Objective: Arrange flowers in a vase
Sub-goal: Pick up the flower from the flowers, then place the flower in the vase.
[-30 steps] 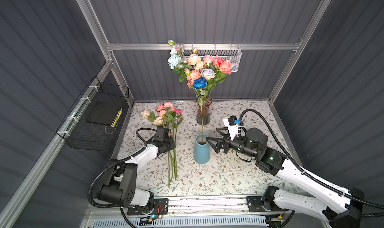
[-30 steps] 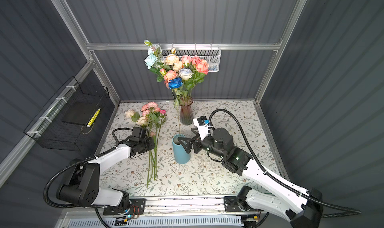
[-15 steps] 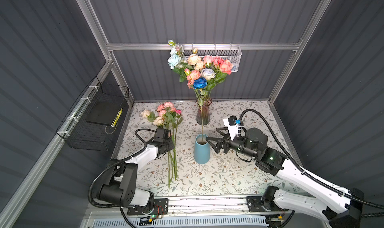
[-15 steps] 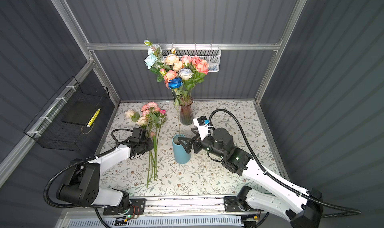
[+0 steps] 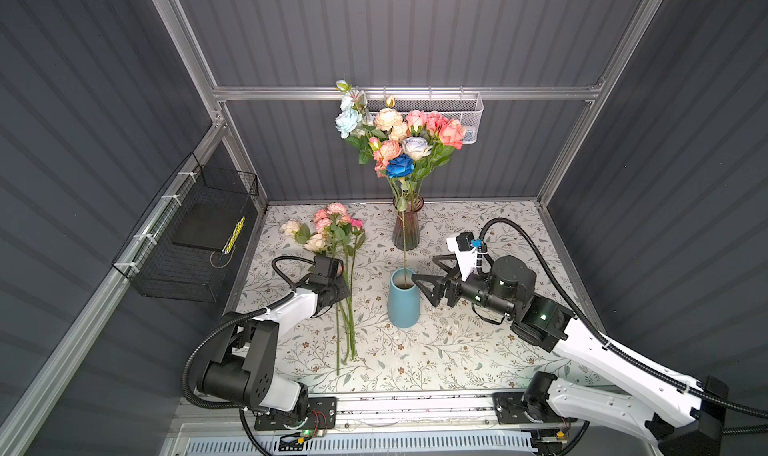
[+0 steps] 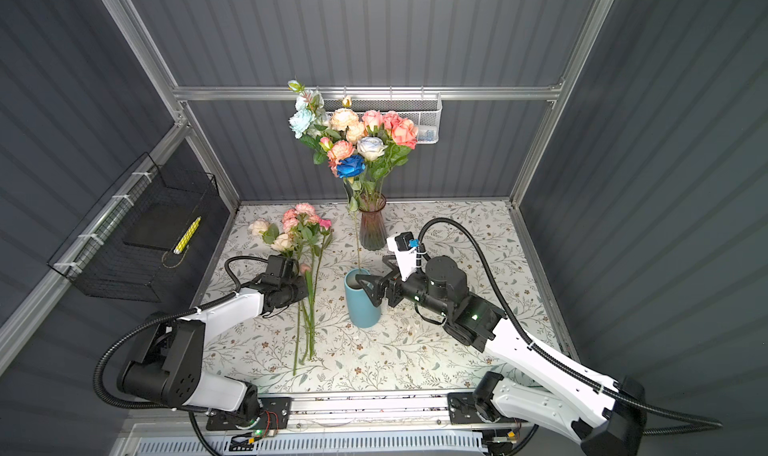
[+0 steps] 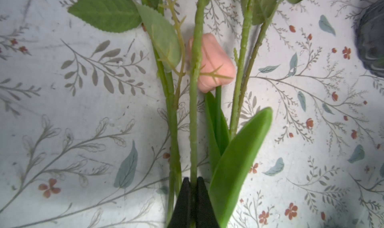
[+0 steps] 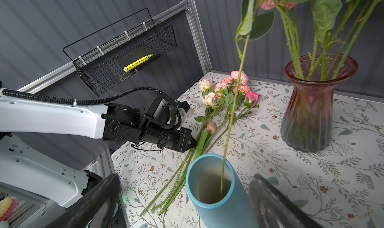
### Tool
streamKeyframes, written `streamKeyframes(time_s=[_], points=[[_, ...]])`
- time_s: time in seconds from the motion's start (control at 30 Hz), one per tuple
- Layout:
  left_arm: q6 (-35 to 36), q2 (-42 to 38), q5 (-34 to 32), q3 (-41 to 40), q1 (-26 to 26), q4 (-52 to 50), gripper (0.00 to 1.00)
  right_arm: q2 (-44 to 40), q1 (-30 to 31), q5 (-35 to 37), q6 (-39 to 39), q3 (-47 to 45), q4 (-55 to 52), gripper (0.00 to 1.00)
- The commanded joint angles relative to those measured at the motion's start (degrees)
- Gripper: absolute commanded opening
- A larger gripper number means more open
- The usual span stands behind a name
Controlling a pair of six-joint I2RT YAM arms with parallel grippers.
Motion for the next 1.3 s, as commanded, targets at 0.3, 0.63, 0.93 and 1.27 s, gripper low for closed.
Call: streamKeyframes(time_s=[0.3, 0.63, 0.93, 1.27], points=[[4.92, -28.30, 12.54, 13.49, 0.19, -5.75, 0.00, 2.39, 3.13, -7.94, -3.30, 10.42, -5.17, 0.99], [6.60, -37.29, 48.99, 17.84, 0.19, 11.39, 0.00, 14.60, 10.61, -8.61, -7.66, 29.55, -8.06, 0.99], [-0.46, -36.16, 65.57, 17.45, 0.19, 23.03, 0.00, 20.07, 10.97, -5.53, -8.78, 40.49, -6.64, 0.99], [-3.52, -35.10, 69.34, 16.79, 0.10, 26.64, 0.00, 22.89, 11.15, -6.54, -8.87, 45.14, -7.43, 0.55]])
